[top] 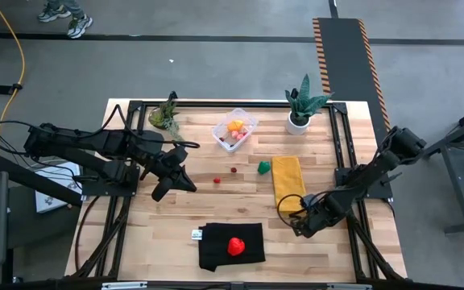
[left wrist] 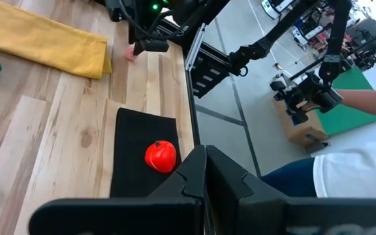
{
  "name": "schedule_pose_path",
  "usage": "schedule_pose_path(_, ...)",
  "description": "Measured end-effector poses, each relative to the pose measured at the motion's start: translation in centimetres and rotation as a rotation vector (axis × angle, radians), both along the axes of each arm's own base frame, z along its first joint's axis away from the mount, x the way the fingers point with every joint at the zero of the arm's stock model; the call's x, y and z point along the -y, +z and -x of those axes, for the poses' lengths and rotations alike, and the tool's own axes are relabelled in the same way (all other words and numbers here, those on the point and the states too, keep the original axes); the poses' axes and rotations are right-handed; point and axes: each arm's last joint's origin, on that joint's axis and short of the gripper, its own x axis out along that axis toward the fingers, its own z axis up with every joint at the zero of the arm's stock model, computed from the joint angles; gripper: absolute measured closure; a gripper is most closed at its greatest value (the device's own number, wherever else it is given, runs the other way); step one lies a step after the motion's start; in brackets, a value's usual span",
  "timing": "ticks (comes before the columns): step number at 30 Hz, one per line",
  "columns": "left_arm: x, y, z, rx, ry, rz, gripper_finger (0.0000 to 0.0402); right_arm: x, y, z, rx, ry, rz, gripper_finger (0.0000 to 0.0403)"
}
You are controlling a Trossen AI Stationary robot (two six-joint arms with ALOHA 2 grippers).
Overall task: Pick and placing Produce into tupperware
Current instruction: Put the pink peach into the transparent bin
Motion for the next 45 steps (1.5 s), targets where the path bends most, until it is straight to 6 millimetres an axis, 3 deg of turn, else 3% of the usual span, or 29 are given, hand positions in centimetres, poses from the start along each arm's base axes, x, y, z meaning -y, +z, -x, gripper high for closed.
schedule_pose_path(14, 0.0, 0.0, 0.0, -0.001, 0.001, 0.001, 0.0401, 0.92, -0.69, -0.6, -0.069, -0.019, -0.001, 0.0231)
schedule_pose_path(45, 0.0, 0.0, 0.0, -0.001, 0.001, 0.003, 0.0401, 0.25, -0.59, -0.76, -0.026, 0.099, -0.067, 0.0231)
